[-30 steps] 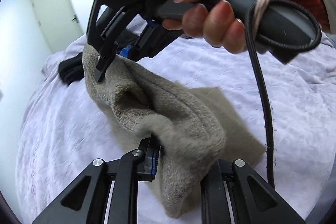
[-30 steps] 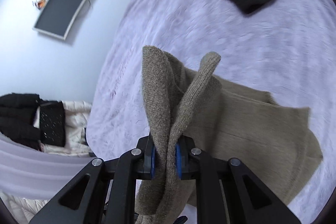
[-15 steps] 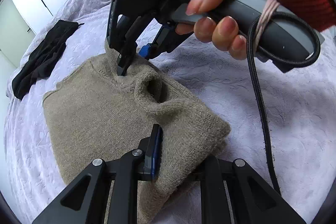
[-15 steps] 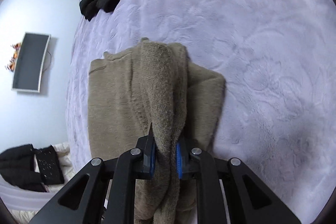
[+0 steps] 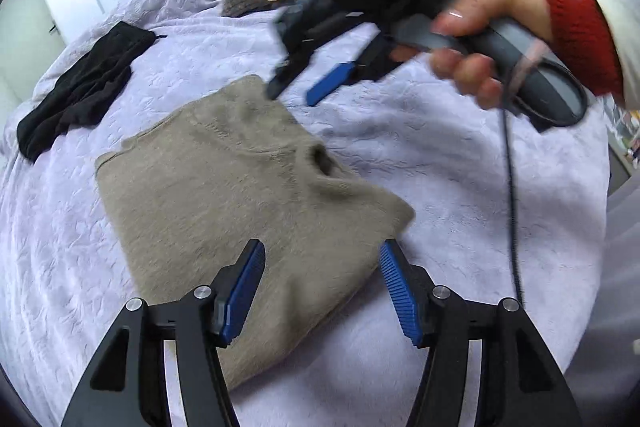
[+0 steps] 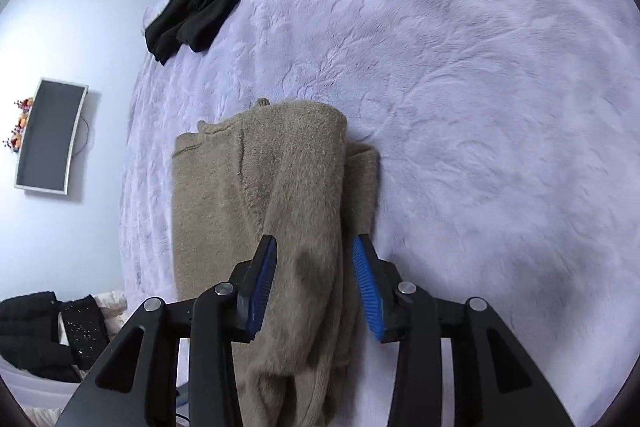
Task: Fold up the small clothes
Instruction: 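Release the sweater and pull both grippers back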
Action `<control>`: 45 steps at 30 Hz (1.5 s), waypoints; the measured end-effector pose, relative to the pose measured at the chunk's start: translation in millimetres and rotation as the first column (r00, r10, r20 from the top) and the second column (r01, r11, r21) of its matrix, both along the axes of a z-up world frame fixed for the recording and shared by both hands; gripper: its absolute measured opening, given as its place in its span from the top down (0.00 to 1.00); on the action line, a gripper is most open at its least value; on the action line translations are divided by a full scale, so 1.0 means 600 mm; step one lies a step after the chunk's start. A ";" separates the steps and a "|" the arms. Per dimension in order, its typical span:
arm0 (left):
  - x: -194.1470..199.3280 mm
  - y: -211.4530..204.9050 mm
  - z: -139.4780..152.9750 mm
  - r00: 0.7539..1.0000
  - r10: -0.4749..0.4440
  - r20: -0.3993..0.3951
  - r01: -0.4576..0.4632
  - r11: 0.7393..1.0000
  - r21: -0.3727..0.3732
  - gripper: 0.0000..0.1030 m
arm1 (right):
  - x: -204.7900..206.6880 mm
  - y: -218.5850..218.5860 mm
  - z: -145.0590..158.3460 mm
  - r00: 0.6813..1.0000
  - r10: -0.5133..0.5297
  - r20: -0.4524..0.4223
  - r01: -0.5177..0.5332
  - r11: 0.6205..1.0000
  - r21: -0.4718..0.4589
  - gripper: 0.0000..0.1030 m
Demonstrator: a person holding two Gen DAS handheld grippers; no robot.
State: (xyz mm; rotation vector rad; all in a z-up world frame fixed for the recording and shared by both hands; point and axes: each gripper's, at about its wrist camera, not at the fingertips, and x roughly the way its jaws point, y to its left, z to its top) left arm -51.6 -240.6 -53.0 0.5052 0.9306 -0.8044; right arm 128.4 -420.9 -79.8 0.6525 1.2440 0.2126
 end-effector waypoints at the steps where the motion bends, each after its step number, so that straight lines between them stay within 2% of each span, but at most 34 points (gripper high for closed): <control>1: 0.006 0.012 0.009 1.000 0.025 -0.004 -0.025 1.000 -0.007 0.41 | -0.015 -0.002 0.007 1.000 -0.009 0.006 0.009 1.000 0.022 0.58; 5: 0.070 0.057 0.023 0.981 0.194 0.000 -0.194 0.981 -0.013 0.41 | -0.060 0.021 0.015 1.000 0.020 -0.006 -0.020 0.992 0.122 0.58; 7: 0.111 0.072 0.012 0.959 0.284 -0.004 -0.284 0.959 0.015 0.41 | -0.072 0.045 0.002 0.997 0.060 -0.043 -0.056 0.994 0.094 0.58; 9: 0.157 0.084 -0.009 0.930 0.365 -0.032 -0.364 0.930 0.050 0.41 | -0.072 0.067 -0.023 0.991 0.086 -0.104 -0.086 0.996 0.002 0.58; 10: 0.172 0.088 -0.018 0.918 0.394 -0.047 -0.391 0.918 0.060 0.41 | -0.071 0.074 -0.033 0.989 0.078 -0.124 -0.083 0.996 -0.030 0.69; 11: 0.187 0.093 -0.028 0.905 0.420 -0.063 -0.415 0.907 0.073 0.41 | -0.071 0.077 -0.037 0.990 0.070 -0.120 -0.073 0.997 -0.021 0.91; 13: 0.202 0.102 -0.050 0.892 0.447 -0.071 -0.439 0.893 0.100 0.40 | -0.072 0.084 -0.025 0.996 0.059 -0.067 -0.059 0.998 0.000 0.91; 14: 0.209 0.105 -0.061 0.889 0.452 -0.078 -0.443 0.890 0.105 0.40 | -0.075 0.087 -0.017 0.997 0.064 -0.040 -0.064 0.998 0.003 0.91; 16: 0.209 0.116 -0.078 0.882 0.466 -0.078 -0.458 0.883 0.101 0.27 | -0.084 0.090 -0.018 0.997 0.069 -0.027 -0.068 0.998 0.010 0.91; 19: 0.209 0.126 -0.090 0.882 0.459 -0.110 -0.452 0.888 0.079 0.26 | -0.101 0.074 -0.056 0.997 0.033 -0.065 -0.034 0.999 -0.011 0.91; 22: 0.210 0.128 -0.092 0.892 0.436 -0.118 -0.429 0.900 0.074 0.26 | -0.126 0.038 -0.091 0.993 -0.076 -0.085 0.083 0.993 0.079 0.91; 23: 0.211 0.126 -0.092 0.900 0.424 -0.105 -0.417 0.905 0.080 0.26 | -0.133 0.032 -0.093 0.991 -0.098 -0.087 0.105 0.991 0.086 0.86; 24: 0.208 0.123 -0.089 0.906 0.413 -0.089 -0.406 0.910 0.085 0.25 | -0.141 0.030 -0.088 0.990 -0.107 -0.090 0.110 0.993 0.033 0.73; 25: 0.206 0.122 -0.089 0.909 0.407 -0.083 -0.400 0.912 0.089 0.25 | -0.146 0.031 -0.083 0.990 -0.106 -0.091 0.105 0.994 -0.015 0.53; 32: 0.214 0.130 -0.082 0.881 0.452 -0.142 -0.443 0.892 0.087 0.25 | -0.189 0.020 -0.051 0.988 -0.104 -0.117 0.097 0.994 -0.058 0.53; 37: 0.205 0.137 -0.069 0.874 0.463 -0.150 -0.453 0.886 0.093 0.25 | -0.212 0.027 -0.029 0.992 -0.094 -0.087 0.096 0.995 0.018 0.53; 40: 0.198 0.149 -0.058 0.863 0.469 -0.189 -0.462 0.883 0.080 0.25 | -0.199 0.045 -0.049 0.992 -0.071 -0.104 0.078 0.995 0.066 0.53; 42: 0.188 0.158 -0.056 0.860 0.461 -0.220 -0.455 0.887 0.079 0.25 | -0.193 0.056 -0.066 0.988 -0.074 -0.137 0.085 0.993 0.076 0.61; 43: 0.181 0.160 -0.058 0.861 0.456 -0.227 -0.449 0.890 0.083 0.25 | -0.193 0.060 -0.073 0.986 -0.080 -0.148 0.091 0.993 0.072 0.76; 45: 0.164 0.164 -0.067 0.875 0.444 -0.193 -0.428 0.896 0.121 0.25 | -0.194 0.064 -0.071 0.988 -0.083 -0.130 0.094 0.992 0.079 0.77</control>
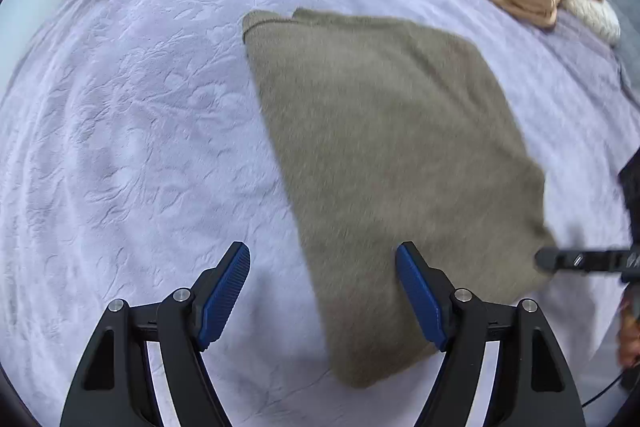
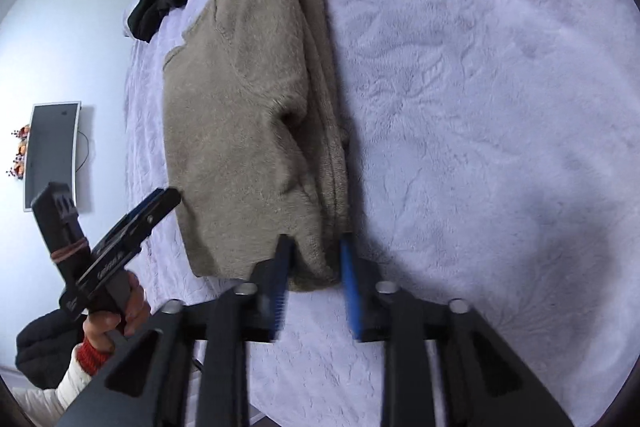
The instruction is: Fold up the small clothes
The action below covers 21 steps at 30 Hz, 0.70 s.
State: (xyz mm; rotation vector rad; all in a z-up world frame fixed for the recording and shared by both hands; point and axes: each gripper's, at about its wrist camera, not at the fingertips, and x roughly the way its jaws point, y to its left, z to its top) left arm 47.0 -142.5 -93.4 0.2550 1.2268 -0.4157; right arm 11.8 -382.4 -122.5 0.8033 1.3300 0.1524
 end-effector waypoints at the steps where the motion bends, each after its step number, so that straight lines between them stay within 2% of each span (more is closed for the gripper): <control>1: -0.010 -0.001 -0.012 1.000 -0.025 0.012 0.024 0.998 0.052 0.25 | -0.003 0.002 0.002 1.000 0.000 0.008 0.000 1.000 0.002 0.78; 3: -0.021 0.001 -0.033 0.999 -0.044 0.004 0.043 0.996 0.075 0.25 | -0.006 0.001 -0.003 1.000 -0.002 -0.004 0.002 1.000 -0.001 0.78; 6: -0.019 0.009 -0.039 1.000 -0.005 -0.030 0.006 0.999 0.037 0.25 | -0.014 -0.012 -0.022 0.999 -0.024 -0.047 0.023 0.999 -0.032 0.78; 9: -0.018 0.010 -0.036 0.999 0.014 -0.047 -0.012 0.999 0.033 0.25 | -0.022 -0.023 -0.029 0.997 -0.057 -0.059 0.057 0.998 -0.004 0.78; 21: -0.033 0.006 -0.030 0.998 0.017 -0.063 -0.013 0.998 0.054 0.25 | -0.031 -0.019 -0.003 0.997 -0.038 -0.069 0.034 0.998 -0.056 0.74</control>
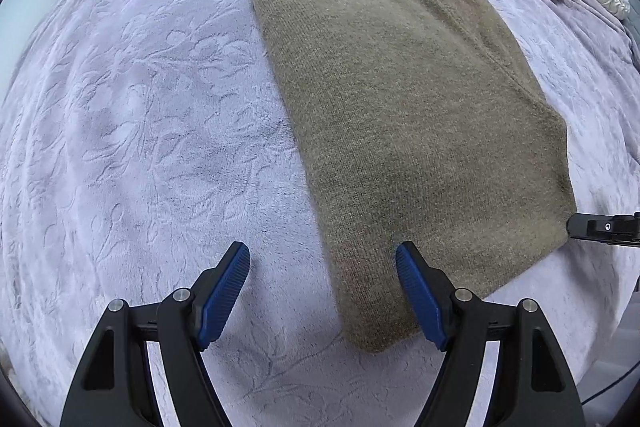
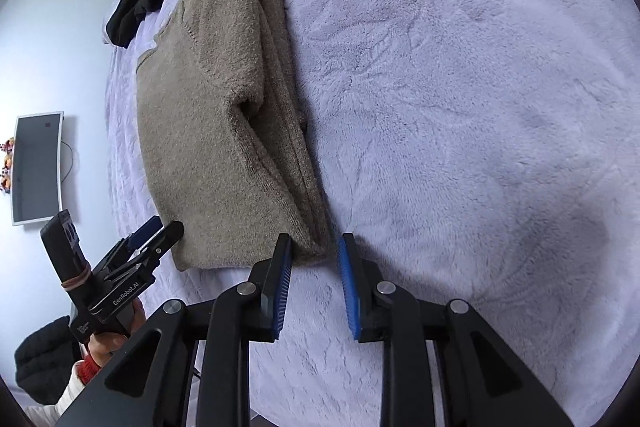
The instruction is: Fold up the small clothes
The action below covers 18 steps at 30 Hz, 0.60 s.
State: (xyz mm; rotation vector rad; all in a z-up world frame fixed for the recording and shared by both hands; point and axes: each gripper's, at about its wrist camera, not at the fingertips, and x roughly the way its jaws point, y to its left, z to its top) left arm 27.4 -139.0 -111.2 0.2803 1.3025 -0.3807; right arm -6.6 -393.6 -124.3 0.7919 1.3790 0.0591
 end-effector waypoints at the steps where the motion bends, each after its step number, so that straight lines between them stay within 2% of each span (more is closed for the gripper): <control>1: 0.000 -0.002 -0.001 1.000 0.000 -0.001 0.000 1.000 0.000 0.25 | 0.000 -0.001 0.003 1.000 -0.002 -0.001 0.002 1.000 -0.006 0.74; 7: -0.001 0.000 0.000 1.000 0.005 -0.007 -0.005 1.000 0.000 0.25 | 0.011 -0.004 0.023 1.000 -0.013 0.014 0.013 0.999 -0.029 0.74; 11: -0.002 0.001 -0.001 1.000 0.007 -0.010 -0.007 1.000 0.003 0.25 | 0.018 -0.011 0.024 1.000 -0.023 0.002 0.023 0.999 -0.045 0.64; 15: -0.002 -0.001 -0.002 1.000 0.005 -0.016 -0.004 1.000 0.001 0.25 | 0.021 -0.013 0.026 1.000 -0.027 0.007 0.027 0.998 -0.050 0.61; 18: 0.000 -0.005 -0.006 0.999 0.005 -0.033 -0.005 1.000 -0.001 0.25 | 0.024 -0.013 0.025 1.000 -0.022 0.003 0.022 0.998 -0.054 0.54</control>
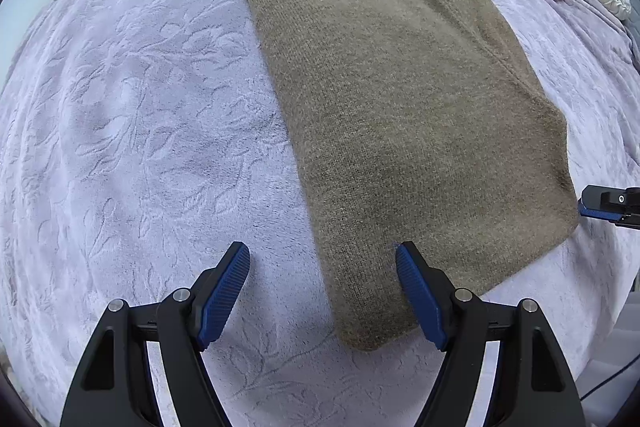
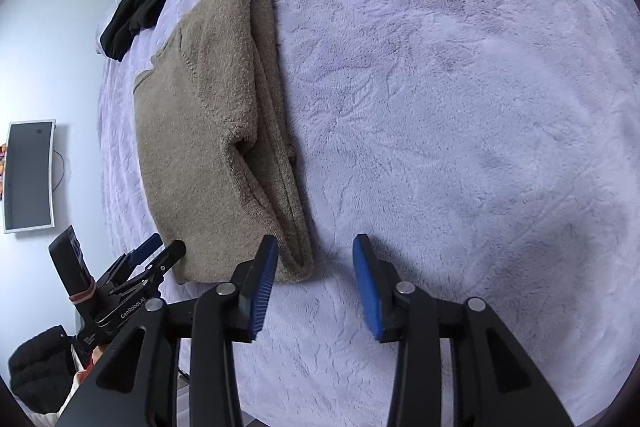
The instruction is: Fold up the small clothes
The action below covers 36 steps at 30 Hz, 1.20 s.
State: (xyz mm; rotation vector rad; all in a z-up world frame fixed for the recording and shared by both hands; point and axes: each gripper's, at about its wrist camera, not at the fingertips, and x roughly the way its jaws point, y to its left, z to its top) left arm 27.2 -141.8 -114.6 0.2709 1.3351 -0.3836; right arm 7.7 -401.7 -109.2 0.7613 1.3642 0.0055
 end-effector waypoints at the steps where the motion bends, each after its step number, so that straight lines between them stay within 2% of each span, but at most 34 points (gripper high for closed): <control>1: 0.001 0.000 0.000 1.000 0.004 -0.003 -0.004 1.000 0.001 0.25 | 0.001 0.000 0.000 1.000 0.002 -0.002 -0.002 1.000 -0.001 0.54; 5: 0.005 -0.001 0.004 1.000 0.024 -0.004 -0.024 1.000 -0.014 0.25 | 0.011 -0.002 0.004 1.000 0.011 0.003 -0.011 1.000 -0.007 0.52; 7: 0.010 0.004 0.008 0.999 0.043 -0.017 -0.043 0.998 -0.048 0.23 | 0.023 -0.006 0.010 1.000 0.022 0.011 -0.022 1.000 -0.015 0.48; 8: 0.014 0.007 0.011 0.998 0.055 -0.025 -0.057 0.996 -0.067 0.16 | 0.028 -0.008 0.012 0.999 0.028 0.017 -0.028 0.999 -0.021 0.46; 9: 0.018 0.010 0.013 0.997 0.068 -0.032 -0.071 0.994 -0.083 0.00 | 0.035 -0.010 0.015 0.999 0.034 0.023 -0.033 0.999 -0.026 0.46; 12: 0.031 0.014 0.020 0.995 0.090 -0.040 -0.095 0.988 -0.119 0.00 | 0.056 -0.018 0.023 0.998 0.049 0.039 -0.048 0.998 -0.037 0.45; 14: 0.043 0.015 0.021 0.993 0.104 -0.048 -0.109 0.986 -0.127 0.00 | 0.070 -0.021 0.028 0.997 0.060 0.053 -0.058 0.997 -0.040 0.34; 15: 0.048 0.015 0.021 0.992 0.111 -0.055 -0.117 0.984 -0.132 0.00 | 0.078 -0.023 0.030 0.996 0.068 0.060 -0.066 0.997 -0.042 0.33; 18: 0.070 0.018 0.015 0.986 0.139 -0.089 -0.150 0.980 -0.133 0.00 | 0.099 -0.026 0.034 0.994 0.089 0.069 -0.085 0.995 -0.051 0.33; 21: 0.081 0.014 -0.008 0.979 0.153 -0.135 -0.166 0.982 -0.086 0.00 | 0.116 -0.028 0.033 0.991 0.108 0.074 -0.104 0.993 -0.055 0.33; 25: 0.088 0.019 -0.026 0.968 0.158 -0.194 -0.182 0.977 -0.113 0.00 | 0.139 -0.027 0.028 0.986 0.144 0.082 -0.140 0.989 -0.050 0.33; 28: 0.093 0.021 -0.022 0.966 0.135 -0.219 -0.177 0.967 -0.185 0.00 | 0.158 -0.026 0.021 0.981 0.173 0.089 -0.172 0.985 -0.025 0.33; 31: 0.101 0.013 -0.002 0.975 0.098 -0.198 -0.151 0.949 -0.276 0.00 | 0.183 -0.026 0.009 0.975 0.199 0.102 -0.202 0.979 0.018 0.33; 36: 0.128 -0.012 -0.011 0.980 0.075 -0.183 -0.129 0.943 -0.307 0.00 | 0.225 -0.031 -0.028 0.971 0.209 0.114 -0.220 0.971 0.091 0.33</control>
